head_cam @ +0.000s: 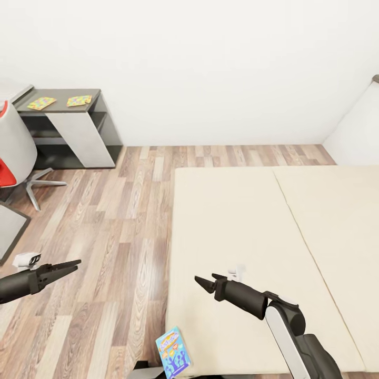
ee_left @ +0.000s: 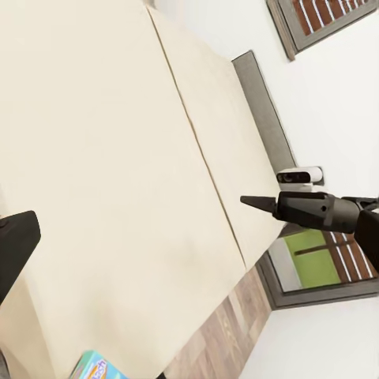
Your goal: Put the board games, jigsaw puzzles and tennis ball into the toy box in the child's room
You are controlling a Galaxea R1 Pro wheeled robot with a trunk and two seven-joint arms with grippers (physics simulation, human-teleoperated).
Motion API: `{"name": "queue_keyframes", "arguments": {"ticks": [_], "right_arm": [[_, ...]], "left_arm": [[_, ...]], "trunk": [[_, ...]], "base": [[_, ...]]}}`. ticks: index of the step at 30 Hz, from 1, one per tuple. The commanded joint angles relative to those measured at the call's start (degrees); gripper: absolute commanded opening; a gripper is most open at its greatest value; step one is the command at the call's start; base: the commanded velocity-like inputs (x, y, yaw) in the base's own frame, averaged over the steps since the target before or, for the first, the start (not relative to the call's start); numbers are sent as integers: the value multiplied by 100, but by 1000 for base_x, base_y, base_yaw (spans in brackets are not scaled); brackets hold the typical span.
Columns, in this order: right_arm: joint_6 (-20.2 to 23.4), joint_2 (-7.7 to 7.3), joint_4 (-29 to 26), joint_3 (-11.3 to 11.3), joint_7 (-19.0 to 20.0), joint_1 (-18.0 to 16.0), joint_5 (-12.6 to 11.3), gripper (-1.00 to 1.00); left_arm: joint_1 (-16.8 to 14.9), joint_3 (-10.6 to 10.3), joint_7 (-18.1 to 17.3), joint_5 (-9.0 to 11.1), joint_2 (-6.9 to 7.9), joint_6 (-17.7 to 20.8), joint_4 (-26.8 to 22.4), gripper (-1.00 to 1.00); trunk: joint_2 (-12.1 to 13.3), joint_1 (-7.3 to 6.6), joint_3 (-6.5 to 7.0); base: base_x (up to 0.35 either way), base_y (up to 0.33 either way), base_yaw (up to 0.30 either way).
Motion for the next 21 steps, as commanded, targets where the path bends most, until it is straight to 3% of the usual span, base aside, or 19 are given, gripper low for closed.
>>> {"name": "queue_keyframes", "arguments": {"ticks": [1,21], "right_arm": [[31,-3,-4,2,-4,-2,-23,100],[31,1,4,-2,-4,-8,-18,100]], "left_arm": [[-3,2,-24,-6,1,61,-1,100],[-3,7,-24,-6,1,61,-1,100]], "trunk": [[-9,3,2],[-9,3,139]], "base": [[0,0,71],[0,0,68]]}}
